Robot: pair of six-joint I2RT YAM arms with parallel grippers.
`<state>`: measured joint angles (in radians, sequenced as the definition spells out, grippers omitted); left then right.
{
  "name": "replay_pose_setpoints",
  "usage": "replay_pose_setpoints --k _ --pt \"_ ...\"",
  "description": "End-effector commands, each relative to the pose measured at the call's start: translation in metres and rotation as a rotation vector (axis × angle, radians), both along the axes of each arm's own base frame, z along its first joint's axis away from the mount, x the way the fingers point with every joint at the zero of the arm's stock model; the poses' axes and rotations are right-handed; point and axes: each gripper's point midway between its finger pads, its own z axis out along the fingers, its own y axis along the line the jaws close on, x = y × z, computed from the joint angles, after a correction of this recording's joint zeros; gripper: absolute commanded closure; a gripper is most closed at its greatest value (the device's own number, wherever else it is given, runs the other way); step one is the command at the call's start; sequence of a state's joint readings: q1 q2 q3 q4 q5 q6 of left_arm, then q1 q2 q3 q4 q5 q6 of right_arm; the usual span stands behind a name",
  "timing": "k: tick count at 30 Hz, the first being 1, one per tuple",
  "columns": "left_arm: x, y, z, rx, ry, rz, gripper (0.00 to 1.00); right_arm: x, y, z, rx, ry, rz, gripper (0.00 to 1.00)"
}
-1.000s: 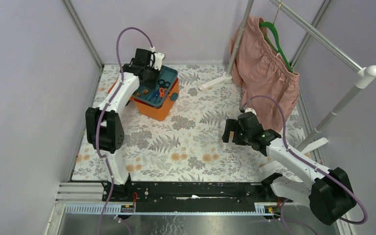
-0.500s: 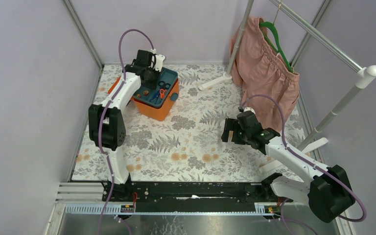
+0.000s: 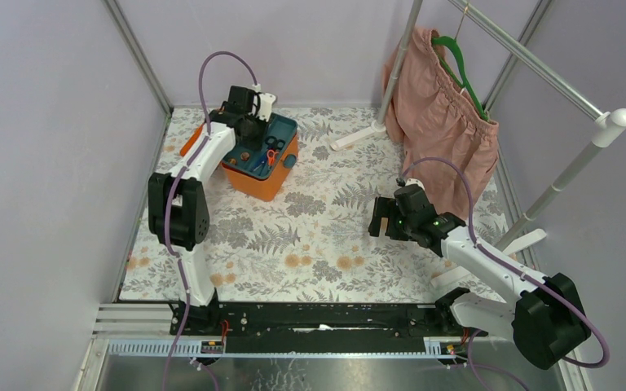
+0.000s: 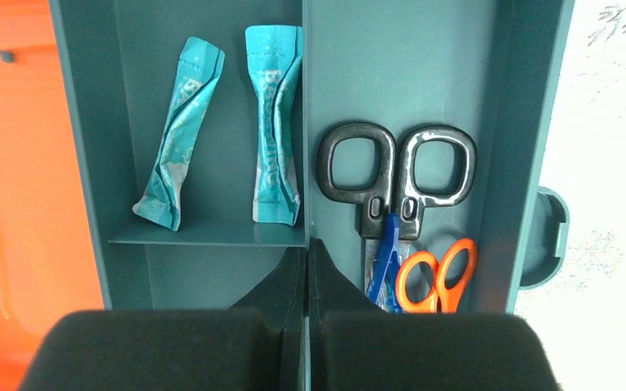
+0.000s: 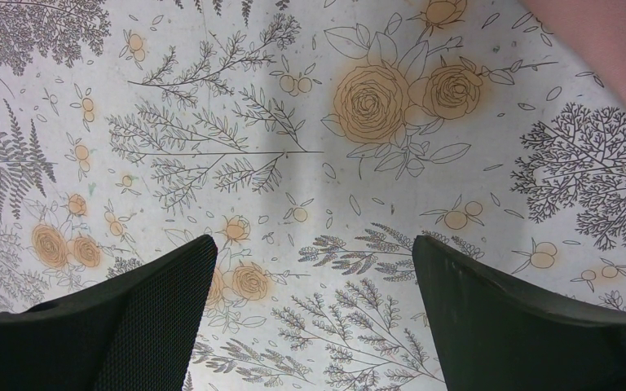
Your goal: Organize the medicine kit
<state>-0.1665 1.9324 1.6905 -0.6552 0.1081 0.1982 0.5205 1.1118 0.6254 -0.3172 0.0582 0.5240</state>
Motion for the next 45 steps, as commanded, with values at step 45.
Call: replay_pose_setpoints --k 45 --pt "-0.055 -0.047 -0.042 -0.184 0.229 0.006 0.97 -0.001 0.005 0.009 0.057 -0.029 0.007 0.0"
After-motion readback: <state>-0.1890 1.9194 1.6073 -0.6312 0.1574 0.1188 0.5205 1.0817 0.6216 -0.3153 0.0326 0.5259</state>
